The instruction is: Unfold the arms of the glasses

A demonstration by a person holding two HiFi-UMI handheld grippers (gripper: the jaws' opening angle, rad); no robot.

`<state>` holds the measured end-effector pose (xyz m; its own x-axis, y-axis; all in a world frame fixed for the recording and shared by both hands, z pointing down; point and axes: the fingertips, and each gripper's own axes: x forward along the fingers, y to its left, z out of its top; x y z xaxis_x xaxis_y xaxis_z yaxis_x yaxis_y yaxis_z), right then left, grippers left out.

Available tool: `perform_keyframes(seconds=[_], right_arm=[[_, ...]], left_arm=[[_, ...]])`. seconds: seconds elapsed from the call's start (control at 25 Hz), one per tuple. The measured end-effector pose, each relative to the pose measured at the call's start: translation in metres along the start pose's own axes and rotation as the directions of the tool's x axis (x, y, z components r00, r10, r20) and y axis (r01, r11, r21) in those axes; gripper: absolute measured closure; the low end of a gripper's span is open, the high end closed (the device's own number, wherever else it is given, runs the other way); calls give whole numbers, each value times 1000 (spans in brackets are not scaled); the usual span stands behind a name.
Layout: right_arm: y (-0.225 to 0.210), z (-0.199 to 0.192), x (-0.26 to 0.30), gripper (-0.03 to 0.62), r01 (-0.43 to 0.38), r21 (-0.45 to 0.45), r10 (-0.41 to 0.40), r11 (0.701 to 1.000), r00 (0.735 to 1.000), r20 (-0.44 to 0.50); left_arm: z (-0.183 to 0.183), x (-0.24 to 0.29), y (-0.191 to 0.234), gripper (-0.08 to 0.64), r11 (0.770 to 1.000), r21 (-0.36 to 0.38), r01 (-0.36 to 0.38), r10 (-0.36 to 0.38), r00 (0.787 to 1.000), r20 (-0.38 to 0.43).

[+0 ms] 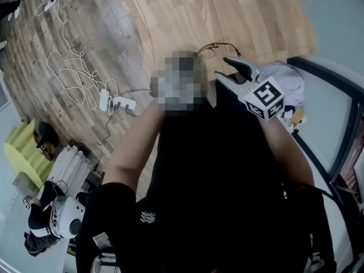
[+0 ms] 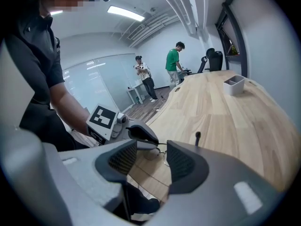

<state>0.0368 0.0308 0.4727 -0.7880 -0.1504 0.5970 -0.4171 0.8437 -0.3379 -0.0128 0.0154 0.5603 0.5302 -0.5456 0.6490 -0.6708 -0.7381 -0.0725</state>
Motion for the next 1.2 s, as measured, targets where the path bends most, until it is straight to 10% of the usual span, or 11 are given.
perform_keyframes(seconds=[0.48, 1.2], right_arm=[[-16, 13, 27, 396, 62, -35, -64, 997, 994, -89], [47, 33, 41, 383, -120, -91, 110, 989, 988, -107]], left_arm=[[11, -35, 8, 529, 999, -27, -30, 35, 979, 202], [8, -51, 6, 527, 996, -23, -87, 90, 975, 205]])
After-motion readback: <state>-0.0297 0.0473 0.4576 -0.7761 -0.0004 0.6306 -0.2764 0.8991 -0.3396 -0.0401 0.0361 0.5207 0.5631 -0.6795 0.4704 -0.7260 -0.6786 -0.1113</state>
